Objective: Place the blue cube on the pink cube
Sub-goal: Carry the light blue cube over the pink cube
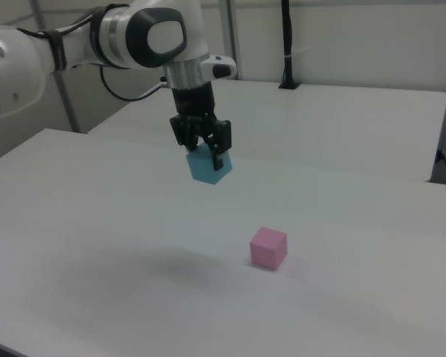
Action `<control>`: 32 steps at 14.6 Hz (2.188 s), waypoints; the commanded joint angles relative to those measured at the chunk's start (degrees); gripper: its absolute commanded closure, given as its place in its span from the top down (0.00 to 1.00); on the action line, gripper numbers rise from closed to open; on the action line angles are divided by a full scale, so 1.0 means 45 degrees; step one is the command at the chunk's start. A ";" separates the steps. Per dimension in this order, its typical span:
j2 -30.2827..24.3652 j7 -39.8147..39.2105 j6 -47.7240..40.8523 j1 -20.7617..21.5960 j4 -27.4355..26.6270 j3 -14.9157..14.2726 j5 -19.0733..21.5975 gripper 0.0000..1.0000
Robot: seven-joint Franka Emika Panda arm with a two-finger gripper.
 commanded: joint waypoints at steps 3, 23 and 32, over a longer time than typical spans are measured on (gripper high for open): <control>0.0903 -0.2037 0.0022 -0.0588 0.1007 -0.0038 0.0660 0.18; 0.2563 -0.3408 0.2541 -0.1701 -0.0243 -0.0038 0.0992 0.18; 0.3032 -0.3076 0.3342 -0.1857 -0.0243 -0.0038 0.0953 0.18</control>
